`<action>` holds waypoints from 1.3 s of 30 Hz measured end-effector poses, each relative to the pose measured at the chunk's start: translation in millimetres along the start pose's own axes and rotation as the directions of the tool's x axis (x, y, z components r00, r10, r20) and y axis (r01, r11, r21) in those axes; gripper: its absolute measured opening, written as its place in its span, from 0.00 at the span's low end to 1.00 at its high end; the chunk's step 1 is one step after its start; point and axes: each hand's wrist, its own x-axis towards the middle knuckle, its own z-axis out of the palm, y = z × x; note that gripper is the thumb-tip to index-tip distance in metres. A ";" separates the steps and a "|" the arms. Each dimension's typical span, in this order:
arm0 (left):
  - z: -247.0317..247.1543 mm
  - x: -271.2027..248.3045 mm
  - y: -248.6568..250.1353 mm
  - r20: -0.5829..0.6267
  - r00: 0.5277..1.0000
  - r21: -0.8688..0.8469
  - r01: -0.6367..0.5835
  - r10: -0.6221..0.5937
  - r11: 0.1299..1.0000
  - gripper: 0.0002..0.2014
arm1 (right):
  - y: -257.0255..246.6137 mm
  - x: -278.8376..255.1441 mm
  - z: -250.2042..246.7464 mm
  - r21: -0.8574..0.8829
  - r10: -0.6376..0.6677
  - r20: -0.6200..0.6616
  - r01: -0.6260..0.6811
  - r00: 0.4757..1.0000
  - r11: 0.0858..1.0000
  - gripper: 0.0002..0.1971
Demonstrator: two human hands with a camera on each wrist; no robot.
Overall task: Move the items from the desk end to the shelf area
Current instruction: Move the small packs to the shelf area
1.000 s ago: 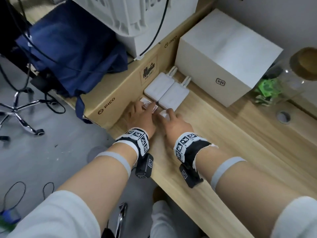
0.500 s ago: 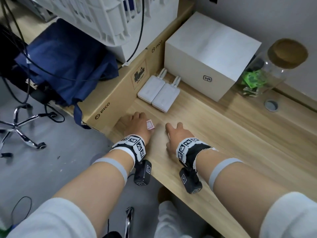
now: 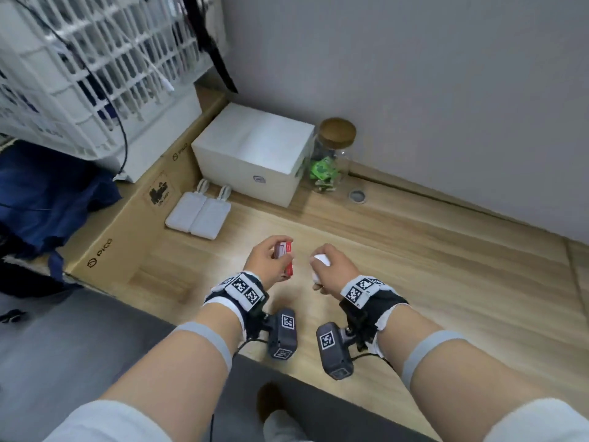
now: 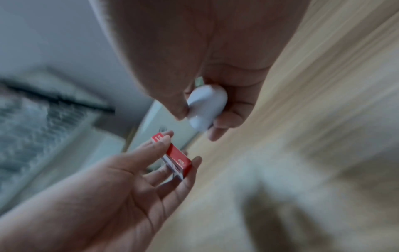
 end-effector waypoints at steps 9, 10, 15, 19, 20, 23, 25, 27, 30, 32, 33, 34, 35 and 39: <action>261.7 -116.2 99.4 0.398 0.915 -0.211 0.031 0.057 0.977 0.20 | 131.6 -148.4 -232.1 0.357 0.049 -0.335 0.079 0.941 0.931 0.09; 294.7 -132.1 106.3 0.430 0.900 -0.185 0.012 0.070 0.983 0.19 | 151.0 -170.6 -257.1 0.392 0.067 -0.380 0.095 0.923 0.915 0.09; 451.3 -208.0 124.2 0.543 0.830 -0.091 -0.090 0.125 0.992 0.16 | 245.8 -281.1 -364.2 0.434 0.138 -0.573 0.157 0.808 0.887 0.06; 556.4 -264.1 128.2 0.678 0.724 -0.060 -0.112 0.123 0.992 0.16 | 309.6 -368.4 -426.9 0.466 0.251 -0.700 0.162 0.668 0.870 0.08; 579.0 -275.8 129.1 0.709 0.695 -0.051 -0.112 0.115 0.992 0.16 | 323.9 -386.4 -439.3 0.470 0.280 -0.717 0.146 0.639 0.870 0.08; 641.3 -305.9 130.2 0.782 0.618 -0.027 -0.099 0.083 0.995 0.18 | 365.2 -430.3 -471.2 0.469 0.361 -0.761 0.073 0.539 0.880 0.07; 680.7 -321.9 130.0 0.815 0.575 -0.016 -0.086 0.063 0.996 0.18 | 390.5 -451.9 -490.3 0.469 0.397 -0.788 0.040 0.471 0.882 0.10; 719.8 -333.4 127.6 0.837 0.546 -0.010 -0.068 0.045 0.998 0.17 | 413.5 -469.0 -507.8 0.482 0.430 -0.799 0.019 0.419 0.876 0.10; 781.8 -344.8 119.8 0.856 0.518 -0.001 -0.020 0.011 1.000 0.15 | 450.4 -487.0 -536.5 0.506 0.474 -0.800 -0.009 0.368 0.862 0.10; 824.0 -348.9 114.0 0.860 0.510 0.011 0.010 -0.015 1.000 0.15 | 476.1 -494.3 -559.7 0.516 0.495 -0.795 -0.038 0.350 0.856 0.10; 844.9 -349.4 111.5 0.860 0.509 0.023 0.020 -0.030 1.000 0.15 | 489.3 -495.9 -573.3 0.517 0.503 -0.793 -0.058 0.343 0.854 0.10; 866.4 -348.4 109.5 0.861 0.506 0.034 0.029 -0.044 0.999 0.16 | 502.5 -496.5 -589.2 0.515 0.510 -0.791 -0.081 0.337 0.853 0.10; 885.9 -346.3 108.5 0.862 0.504 0.041 0.037 -0.054 0.999 0.16 | 514.3 -496.0 -605.5 0.514 0.517 -0.788 -0.105 0.334 0.852 0.10; 957.1 -325.4 112.4 0.837 0.542 0.052 0.053 -0.072 0.997 0.15 | 554.8 -482.1 -675.6 0.524 0.564 -0.748 -0.210 0.348 0.825 0.10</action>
